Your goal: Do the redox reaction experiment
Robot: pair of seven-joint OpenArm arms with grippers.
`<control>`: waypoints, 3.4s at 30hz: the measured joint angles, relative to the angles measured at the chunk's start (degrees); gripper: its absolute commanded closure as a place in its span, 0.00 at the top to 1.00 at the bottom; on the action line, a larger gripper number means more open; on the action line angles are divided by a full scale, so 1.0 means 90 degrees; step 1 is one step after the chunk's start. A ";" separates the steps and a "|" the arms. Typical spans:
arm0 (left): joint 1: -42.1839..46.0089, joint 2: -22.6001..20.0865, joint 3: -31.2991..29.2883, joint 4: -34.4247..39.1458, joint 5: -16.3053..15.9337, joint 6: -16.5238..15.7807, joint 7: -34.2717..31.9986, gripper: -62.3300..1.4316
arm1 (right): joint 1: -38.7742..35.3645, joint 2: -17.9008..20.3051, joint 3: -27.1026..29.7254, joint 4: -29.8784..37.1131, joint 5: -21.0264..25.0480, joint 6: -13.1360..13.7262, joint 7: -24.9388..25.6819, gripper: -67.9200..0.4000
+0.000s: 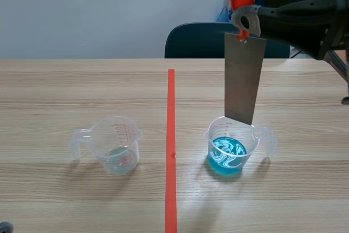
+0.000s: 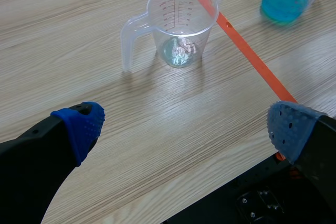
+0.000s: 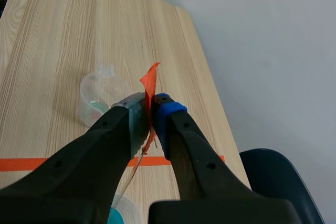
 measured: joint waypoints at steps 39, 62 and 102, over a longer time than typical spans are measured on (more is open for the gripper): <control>0.0000 0.0000 0.0000 0.0000 0.0000 0.0000 0.0000 1.00 | 0.0022 -0.0403 0.0114 -0.0216 -0.0641 0.0114 0.0005 0.02; 0.0000 0.0000 0.0000 0.0000 0.0000 0.0000 0.0000 1.00 | 0.0022 -0.0403 0.0114 -0.0216 -0.0641 0.0114 0.0005 0.02; 0.0000 0.0000 0.0000 0.0000 0.0000 0.0000 -0.0002 1.00 | 0.0022 -0.0403 0.0114 -0.0216 -0.0641 0.0114 0.0005 0.02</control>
